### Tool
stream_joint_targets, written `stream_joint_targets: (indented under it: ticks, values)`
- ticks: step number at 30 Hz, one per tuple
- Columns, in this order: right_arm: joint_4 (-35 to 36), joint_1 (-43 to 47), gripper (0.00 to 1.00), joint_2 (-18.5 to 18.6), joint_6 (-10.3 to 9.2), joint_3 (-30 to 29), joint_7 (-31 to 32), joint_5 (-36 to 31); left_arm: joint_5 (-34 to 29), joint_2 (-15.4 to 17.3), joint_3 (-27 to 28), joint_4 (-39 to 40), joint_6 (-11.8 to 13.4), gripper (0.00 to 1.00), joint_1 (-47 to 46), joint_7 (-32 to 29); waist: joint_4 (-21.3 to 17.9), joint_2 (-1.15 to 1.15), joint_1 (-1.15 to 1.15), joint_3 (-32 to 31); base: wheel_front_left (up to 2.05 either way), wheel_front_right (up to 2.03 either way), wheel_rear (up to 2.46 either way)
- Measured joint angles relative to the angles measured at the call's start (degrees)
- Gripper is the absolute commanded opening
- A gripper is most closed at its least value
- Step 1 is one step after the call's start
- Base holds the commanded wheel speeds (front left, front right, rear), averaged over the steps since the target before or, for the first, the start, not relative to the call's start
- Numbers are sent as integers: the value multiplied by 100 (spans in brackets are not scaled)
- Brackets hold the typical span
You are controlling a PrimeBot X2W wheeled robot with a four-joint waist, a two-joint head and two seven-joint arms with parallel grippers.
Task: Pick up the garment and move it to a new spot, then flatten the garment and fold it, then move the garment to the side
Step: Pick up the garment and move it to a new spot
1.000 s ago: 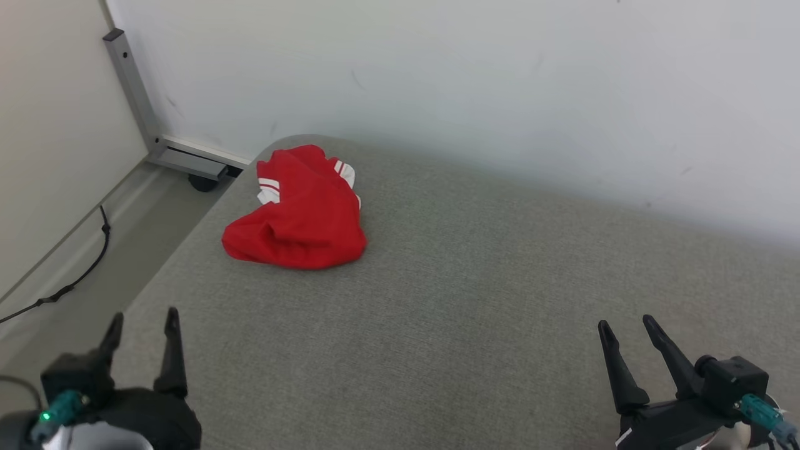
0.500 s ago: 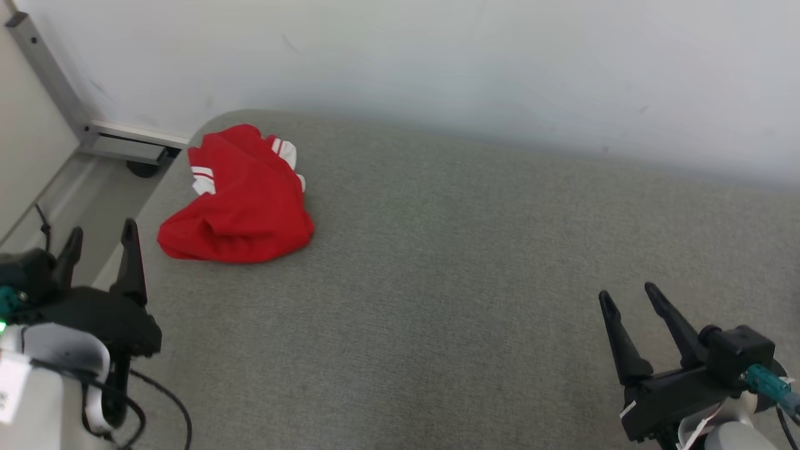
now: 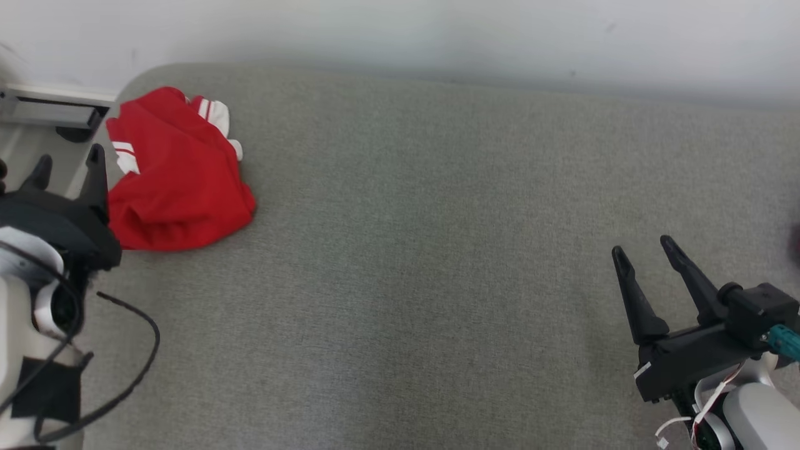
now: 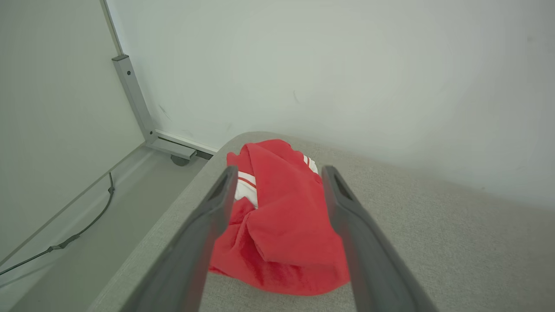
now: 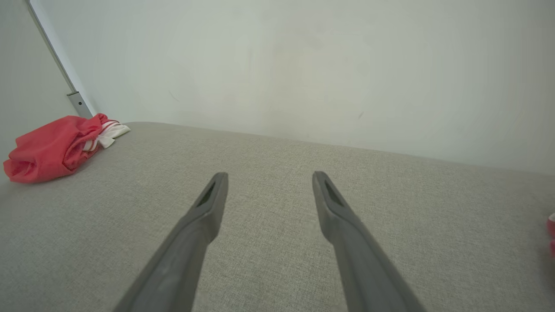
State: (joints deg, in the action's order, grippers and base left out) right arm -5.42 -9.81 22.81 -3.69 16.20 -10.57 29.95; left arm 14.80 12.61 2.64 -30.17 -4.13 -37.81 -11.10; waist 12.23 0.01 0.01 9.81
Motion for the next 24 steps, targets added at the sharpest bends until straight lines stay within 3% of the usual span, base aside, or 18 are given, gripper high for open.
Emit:
stream_joint_targets:
  ticks: [11,24]
  values:
    - [45,-375,100,99,25,-56,103,-32,-1,222,-43,-1136,-94,100,-1089,-321,-300,0,0,626,0,0,0]
    - [25,-601,100,238,68,-120,157,-40,0,260,-137,-2624,-140,100,-1544,-1066,-622,0,0,1087,0,0,0]
